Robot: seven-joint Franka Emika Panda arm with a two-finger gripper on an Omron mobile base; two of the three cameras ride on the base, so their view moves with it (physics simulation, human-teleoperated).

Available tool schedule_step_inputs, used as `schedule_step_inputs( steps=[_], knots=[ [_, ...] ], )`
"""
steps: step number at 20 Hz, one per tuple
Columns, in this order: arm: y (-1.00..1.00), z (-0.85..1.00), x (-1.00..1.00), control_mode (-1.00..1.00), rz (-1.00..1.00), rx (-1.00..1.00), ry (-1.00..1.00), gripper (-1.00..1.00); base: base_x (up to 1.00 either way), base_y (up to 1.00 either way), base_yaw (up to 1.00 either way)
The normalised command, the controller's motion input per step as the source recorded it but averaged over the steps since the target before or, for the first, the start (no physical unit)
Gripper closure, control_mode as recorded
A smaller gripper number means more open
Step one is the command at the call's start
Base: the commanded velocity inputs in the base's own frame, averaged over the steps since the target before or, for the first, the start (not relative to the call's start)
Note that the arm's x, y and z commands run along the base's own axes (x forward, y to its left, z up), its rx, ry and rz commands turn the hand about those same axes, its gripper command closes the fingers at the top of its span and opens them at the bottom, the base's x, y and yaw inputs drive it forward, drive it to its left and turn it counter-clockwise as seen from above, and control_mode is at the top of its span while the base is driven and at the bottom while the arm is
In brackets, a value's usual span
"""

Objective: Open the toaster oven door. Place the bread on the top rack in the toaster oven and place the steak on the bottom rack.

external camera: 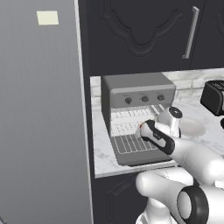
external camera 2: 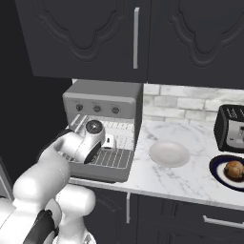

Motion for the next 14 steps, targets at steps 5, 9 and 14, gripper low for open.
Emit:
schedule_step_inputs(
  steps=[5, 9, 14],
  knots=[
    [-0.08, 0.42, -0.33, -1.0, -0.04, 0.0, -0.03, -1.0, 0.0, 0.0, 0.0],
    [0.0, 0.61, -0.28, -1.0, -0.06, 0.0, -0.12, -1.0, 0.0, 0.0, 0.0],
    [0.0, 0.37, -0.04, -1.0, -0.09, -0.01, -0.09, -1.0, 0.0, 0.0, 0.0]
  ],
)
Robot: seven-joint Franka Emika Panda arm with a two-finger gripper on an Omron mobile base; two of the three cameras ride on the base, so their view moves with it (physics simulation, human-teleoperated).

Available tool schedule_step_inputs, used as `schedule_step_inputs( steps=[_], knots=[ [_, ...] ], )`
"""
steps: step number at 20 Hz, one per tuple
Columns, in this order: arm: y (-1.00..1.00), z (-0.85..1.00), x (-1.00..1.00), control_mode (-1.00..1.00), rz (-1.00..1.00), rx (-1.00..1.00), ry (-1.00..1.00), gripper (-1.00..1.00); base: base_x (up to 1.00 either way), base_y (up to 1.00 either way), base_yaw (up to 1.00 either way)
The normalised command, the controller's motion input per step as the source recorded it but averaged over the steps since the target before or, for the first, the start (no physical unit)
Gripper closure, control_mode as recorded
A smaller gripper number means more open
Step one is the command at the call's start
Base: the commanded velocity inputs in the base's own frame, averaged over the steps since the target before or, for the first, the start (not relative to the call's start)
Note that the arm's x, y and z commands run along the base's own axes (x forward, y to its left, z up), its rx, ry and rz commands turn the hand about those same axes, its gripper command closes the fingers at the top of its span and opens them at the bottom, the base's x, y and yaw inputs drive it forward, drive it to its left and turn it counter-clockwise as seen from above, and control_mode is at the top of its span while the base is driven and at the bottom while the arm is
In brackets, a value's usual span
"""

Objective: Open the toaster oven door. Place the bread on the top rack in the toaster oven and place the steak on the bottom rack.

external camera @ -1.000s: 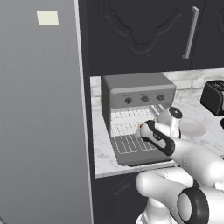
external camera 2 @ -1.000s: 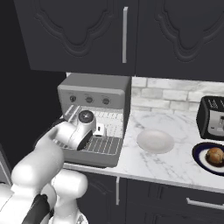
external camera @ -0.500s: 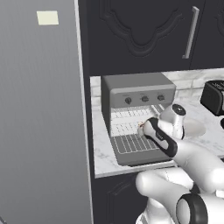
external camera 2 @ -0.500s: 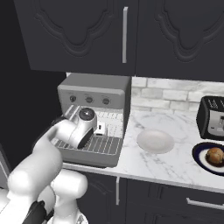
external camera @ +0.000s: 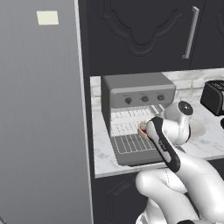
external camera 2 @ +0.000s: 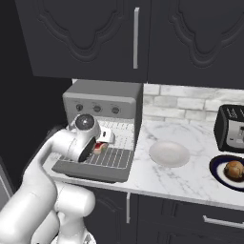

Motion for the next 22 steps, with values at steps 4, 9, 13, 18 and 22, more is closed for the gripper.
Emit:
schedule_step_inputs(
  steps=[4, 9, 13, 18, 22],
  knots=[
    [0.0, 0.38, -0.01, -1.0, -0.21, 0.01, -0.06, -1.0, 0.0, 0.0, 0.0],
    [-0.02, 0.47, 0.0, -1.0, -0.36, 0.15, -0.07, -1.0, 0.0, 0.0, 0.0],
    [-0.29, 0.33, -0.08, -1.0, -0.3, 0.32, 0.02, -1.0, 0.0, 0.0, 0.0],
    [-0.43, 0.14, -0.12, -1.0, -0.3, 0.47, 0.04, -1.0, 0.0, 0.0, 0.0],
    [-0.11, 0.14, -0.07, -1.0, -0.44, 0.57, 0.0, -1.0, 0.0, 0.0, 0.0]
  ],
)
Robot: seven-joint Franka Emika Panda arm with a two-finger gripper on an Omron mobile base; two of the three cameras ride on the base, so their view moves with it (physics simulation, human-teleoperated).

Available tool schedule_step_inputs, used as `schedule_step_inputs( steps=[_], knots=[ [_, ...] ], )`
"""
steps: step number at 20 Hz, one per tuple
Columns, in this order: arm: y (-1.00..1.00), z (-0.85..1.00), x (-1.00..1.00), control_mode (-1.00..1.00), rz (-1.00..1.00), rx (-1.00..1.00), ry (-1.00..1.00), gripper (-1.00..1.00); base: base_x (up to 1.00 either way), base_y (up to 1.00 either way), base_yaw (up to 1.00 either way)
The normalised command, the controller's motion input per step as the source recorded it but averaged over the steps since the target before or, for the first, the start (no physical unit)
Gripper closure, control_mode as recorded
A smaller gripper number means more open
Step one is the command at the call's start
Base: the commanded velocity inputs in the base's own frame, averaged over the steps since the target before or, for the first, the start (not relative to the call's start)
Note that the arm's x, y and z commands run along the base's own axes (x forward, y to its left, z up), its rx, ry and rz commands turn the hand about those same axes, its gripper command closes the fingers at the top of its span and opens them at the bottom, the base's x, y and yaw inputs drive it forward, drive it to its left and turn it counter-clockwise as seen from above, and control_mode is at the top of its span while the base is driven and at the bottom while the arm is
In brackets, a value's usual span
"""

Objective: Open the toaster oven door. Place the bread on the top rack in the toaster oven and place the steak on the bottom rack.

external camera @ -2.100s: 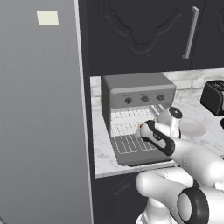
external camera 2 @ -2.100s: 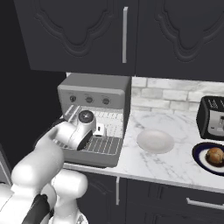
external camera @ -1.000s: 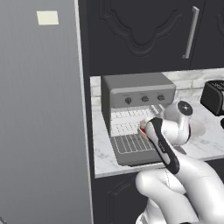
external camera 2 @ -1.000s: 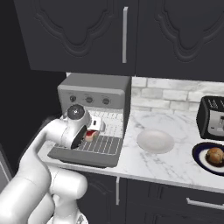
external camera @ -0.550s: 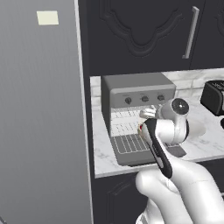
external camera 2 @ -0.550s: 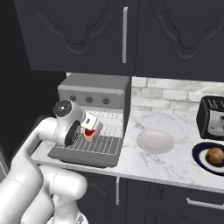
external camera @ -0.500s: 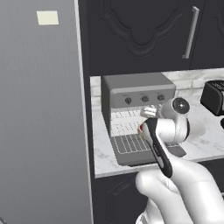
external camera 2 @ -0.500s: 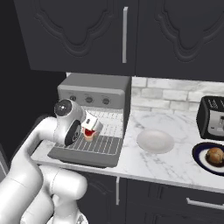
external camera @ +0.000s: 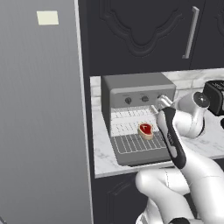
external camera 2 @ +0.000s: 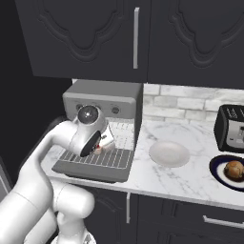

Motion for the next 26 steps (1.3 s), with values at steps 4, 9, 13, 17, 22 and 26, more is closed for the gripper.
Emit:
schedule_step_inputs(
  steps=[4, 9, 13, 17, 22, 26],
  knots=[
    [0.01, 0.11, -0.12, -1.0, -0.54, 0.62, -0.03, -1.0, 0.0, 0.0, 0.0],
    [0.02, 0.0, 0.0, -1.0, -0.56, 0.71, -0.01, -1.0, 0.0, 0.0, 0.0],
    [0.11, 0.0, 0.0, -1.0, -0.55, 0.78, -0.09, -1.0, 0.0, 0.0, 0.0],
    [0.28, 0.0, 0.01, -1.0, -0.48, 0.78, -0.1, -1.0, 0.0, 0.0, 0.0],
    [0.35, 0.0, 0.13, -1.0, -0.36, 0.81, -0.03, -1.0, 0.0, 0.0, 0.0],
    [0.43, 0.0, 0.17, -1.0, -0.3, 0.76, 0.0, -1.0, 0.0, 0.0, 0.0]
  ],
)
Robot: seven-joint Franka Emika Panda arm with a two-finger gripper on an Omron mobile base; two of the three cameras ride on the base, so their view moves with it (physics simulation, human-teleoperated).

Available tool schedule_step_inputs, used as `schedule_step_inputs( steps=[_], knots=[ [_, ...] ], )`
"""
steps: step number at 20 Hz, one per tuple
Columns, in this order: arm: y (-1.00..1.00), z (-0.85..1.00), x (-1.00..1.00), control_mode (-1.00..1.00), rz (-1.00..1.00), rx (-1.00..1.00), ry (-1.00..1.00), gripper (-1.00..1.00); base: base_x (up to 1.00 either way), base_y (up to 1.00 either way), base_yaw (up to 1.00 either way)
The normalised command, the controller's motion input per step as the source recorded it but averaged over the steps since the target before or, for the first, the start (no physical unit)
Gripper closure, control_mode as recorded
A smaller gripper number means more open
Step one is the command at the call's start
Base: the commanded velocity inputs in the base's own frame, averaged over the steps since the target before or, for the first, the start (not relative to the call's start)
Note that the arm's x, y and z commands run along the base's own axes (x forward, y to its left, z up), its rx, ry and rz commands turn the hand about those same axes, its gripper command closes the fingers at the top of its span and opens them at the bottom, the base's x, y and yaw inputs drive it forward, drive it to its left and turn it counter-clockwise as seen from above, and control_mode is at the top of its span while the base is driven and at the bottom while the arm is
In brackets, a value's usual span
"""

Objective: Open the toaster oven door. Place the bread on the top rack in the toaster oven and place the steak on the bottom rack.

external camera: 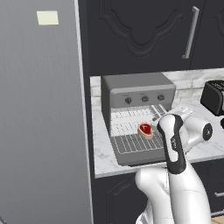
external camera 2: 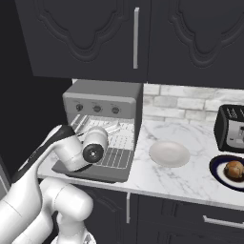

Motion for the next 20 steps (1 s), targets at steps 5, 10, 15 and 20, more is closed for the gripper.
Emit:
schedule_step_inputs(
  steps=[5, 10, 15, 20],
  knots=[
    [0.31, 0.0, 0.11, -1.0, -0.23, 0.69, 0.06, -1.0, 0.0, 0.0, 0.0],
    [0.12, -0.01, 0.05, -1.0, -0.18, 0.59, 0.15, -1.0, 0.0, 0.0, 0.0],
    [0.0, -0.19, 0.0, -1.0, -0.12, 0.28, 0.05, -1.0, 0.0, 0.0, 0.0],
    [0.35, 0.0, 0.0, -1.0, -0.08, -0.04, -0.02, -1.0, 0.0, 0.0, 0.0]
  ],
)
